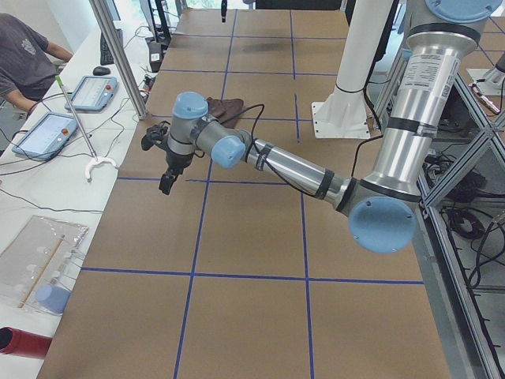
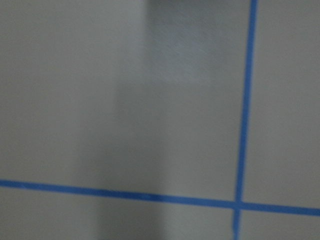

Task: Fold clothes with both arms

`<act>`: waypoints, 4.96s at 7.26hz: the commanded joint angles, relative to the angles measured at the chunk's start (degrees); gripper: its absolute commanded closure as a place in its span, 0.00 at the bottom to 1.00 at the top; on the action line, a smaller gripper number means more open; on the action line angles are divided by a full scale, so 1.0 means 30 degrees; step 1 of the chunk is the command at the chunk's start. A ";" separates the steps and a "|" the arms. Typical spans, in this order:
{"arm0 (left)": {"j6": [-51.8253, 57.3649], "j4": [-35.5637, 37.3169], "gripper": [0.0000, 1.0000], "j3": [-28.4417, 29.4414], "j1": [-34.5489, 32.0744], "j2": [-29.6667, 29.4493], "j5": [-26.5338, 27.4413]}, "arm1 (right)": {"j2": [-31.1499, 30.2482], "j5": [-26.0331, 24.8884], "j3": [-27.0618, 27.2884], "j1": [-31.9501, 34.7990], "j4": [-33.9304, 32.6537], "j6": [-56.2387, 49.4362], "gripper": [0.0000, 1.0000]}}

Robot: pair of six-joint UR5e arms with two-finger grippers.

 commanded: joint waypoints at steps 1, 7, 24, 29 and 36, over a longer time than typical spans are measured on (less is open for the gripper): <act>0.4587 0.0210 0.00 -0.0258 -0.2393 0.2787 -0.2047 | -0.2644 0.0583 0.0537 0.3055 -0.1942 -0.6271 0.00; 0.4241 0.0158 0.00 0.0006 -0.2343 0.4765 -0.2643 | -0.4459 0.0497 0.7071 0.3919 -0.8101 -0.6087 0.00; 0.4741 0.2845 0.00 0.0999 -0.2430 0.5524 -0.2760 | -0.4703 0.0732 0.5025 0.3919 -0.6820 -0.6146 0.00; 0.1751 0.2786 0.00 0.1000 -0.2430 0.5466 -0.2847 | -0.4674 0.0790 0.5054 0.3919 -0.6849 -0.6087 0.00; 0.1751 0.2728 0.00 0.0970 -0.2430 0.5407 -0.2848 | -0.4645 0.0820 0.4996 0.3919 -0.6849 -0.6087 0.00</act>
